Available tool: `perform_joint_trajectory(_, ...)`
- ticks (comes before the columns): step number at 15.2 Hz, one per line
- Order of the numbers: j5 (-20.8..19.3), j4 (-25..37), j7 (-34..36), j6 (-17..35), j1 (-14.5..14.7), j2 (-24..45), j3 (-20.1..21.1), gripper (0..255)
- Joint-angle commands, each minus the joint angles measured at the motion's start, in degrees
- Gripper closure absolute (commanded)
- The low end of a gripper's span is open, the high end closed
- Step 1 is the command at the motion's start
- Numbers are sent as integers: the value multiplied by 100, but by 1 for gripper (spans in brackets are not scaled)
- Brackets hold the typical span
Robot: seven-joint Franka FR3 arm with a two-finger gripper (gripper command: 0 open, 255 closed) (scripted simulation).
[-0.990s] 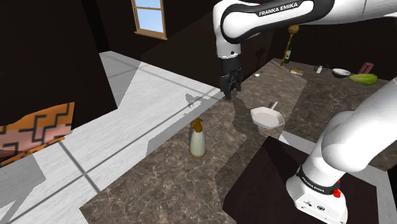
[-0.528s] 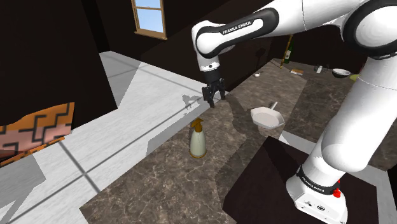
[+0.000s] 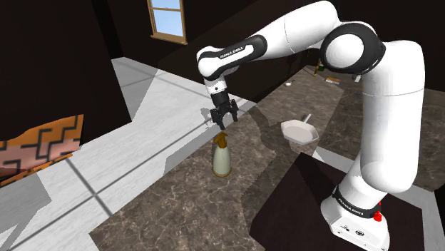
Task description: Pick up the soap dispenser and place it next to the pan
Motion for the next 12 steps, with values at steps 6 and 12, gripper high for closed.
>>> perform_joint_trajectory(6, 46, 2165, 184, -632, 88, 2095, -41, 0)
perform_joint_trajectory(12, 65, 2044, 201, -399, 97, 2291, -43, 0)
